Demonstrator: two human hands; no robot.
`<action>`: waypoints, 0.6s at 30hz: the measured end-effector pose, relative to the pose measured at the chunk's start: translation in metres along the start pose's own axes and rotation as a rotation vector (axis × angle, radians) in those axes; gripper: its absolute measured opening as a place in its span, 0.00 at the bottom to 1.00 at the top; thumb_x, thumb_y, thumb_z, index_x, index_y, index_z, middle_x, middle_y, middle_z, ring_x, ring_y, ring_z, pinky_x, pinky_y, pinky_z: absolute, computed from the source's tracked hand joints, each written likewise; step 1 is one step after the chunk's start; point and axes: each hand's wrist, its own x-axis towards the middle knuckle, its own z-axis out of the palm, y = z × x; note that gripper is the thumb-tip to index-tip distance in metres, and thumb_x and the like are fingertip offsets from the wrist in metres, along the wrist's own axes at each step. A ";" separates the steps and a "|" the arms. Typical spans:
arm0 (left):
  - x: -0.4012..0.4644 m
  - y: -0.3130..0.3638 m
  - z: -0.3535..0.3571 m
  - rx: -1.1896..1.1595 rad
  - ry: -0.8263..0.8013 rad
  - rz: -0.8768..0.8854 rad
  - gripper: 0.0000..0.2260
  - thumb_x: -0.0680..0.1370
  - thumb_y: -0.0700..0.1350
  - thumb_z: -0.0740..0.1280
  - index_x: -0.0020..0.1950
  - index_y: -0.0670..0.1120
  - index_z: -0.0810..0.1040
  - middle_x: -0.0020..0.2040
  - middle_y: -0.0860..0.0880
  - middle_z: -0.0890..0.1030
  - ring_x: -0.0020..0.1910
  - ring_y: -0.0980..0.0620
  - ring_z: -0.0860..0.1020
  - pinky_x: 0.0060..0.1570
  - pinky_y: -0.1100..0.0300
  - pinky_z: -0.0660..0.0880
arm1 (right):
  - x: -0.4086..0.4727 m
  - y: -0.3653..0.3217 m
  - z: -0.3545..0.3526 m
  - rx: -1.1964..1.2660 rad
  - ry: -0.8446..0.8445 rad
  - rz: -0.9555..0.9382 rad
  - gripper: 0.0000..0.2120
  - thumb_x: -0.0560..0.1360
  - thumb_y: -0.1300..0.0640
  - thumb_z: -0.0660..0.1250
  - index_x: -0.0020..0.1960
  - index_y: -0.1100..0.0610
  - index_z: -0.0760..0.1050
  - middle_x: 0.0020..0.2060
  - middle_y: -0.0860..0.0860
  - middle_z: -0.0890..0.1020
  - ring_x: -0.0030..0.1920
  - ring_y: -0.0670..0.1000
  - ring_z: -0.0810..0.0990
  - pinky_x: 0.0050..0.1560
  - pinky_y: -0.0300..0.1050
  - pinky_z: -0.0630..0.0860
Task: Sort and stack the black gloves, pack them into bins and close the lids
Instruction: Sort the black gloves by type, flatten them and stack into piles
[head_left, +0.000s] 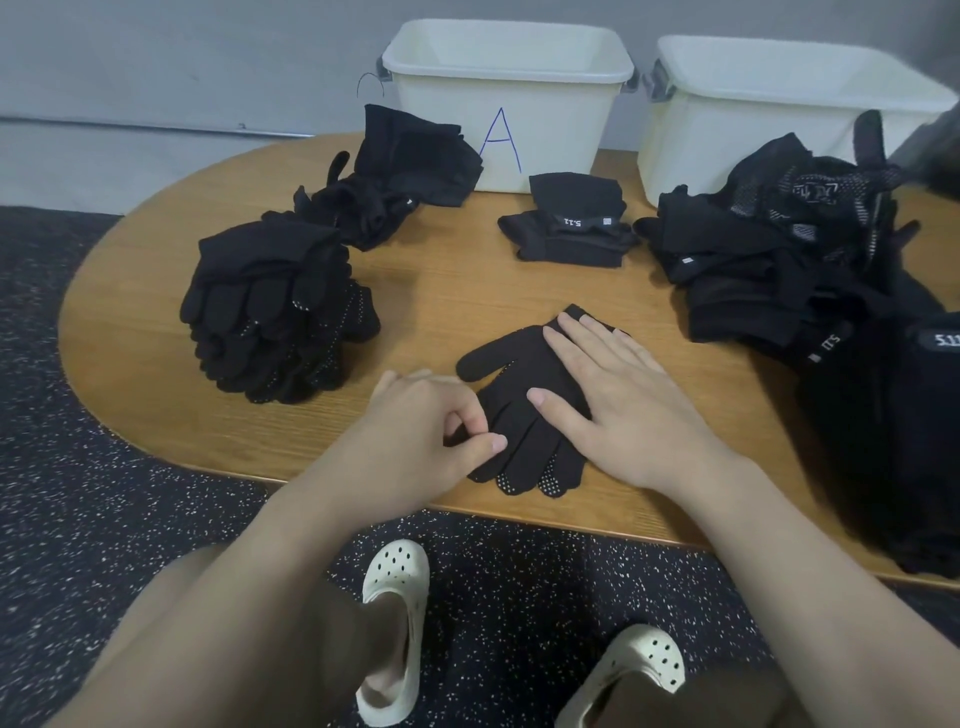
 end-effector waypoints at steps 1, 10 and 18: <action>0.000 0.000 -0.002 -0.005 -0.003 -0.001 0.13 0.77 0.56 0.72 0.34 0.56 0.74 0.35 0.56 0.70 0.44 0.56 0.71 0.60 0.56 0.64 | 0.000 0.000 -0.001 0.004 -0.002 0.001 0.40 0.78 0.28 0.38 0.84 0.48 0.48 0.83 0.45 0.48 0.82 0.44 0.42 0.81 0.44 0.38; 0.000 -0.010 -0.012 0.033 -0.007 -0.034 0.13 0.76 0.55 0.73 0.35 0.53 0.75 0.35 0.56 0.72 0.44 0.58 0.72 0.65 0.52 0.63 | 0.000 -0.002 -0.003 0.014 -0.028 0.017 0.39 0.79 0.29 0.40 0.84 0.47 0.47 0.83 0.44 0.46 0.82 0.43 0.40 0.81 0.44 0.37; -0.004 -0.007 -0.013 -0.047 -0.009 0.059 0.14 0.75 0.61 0.70 0.37 0.56 0.72 0.36 0.55 0.72 0.45 0.55 0.72 0.60 0.56 0.64 | 0.001 -0.001 -0.001 0.001 -0.016 0.014 0.39 0.79 0.29 0.41 0.84 0.47 0.47 0.83 0.45 0.47 0.82 0.43 0.41 0.81 0.44 0.37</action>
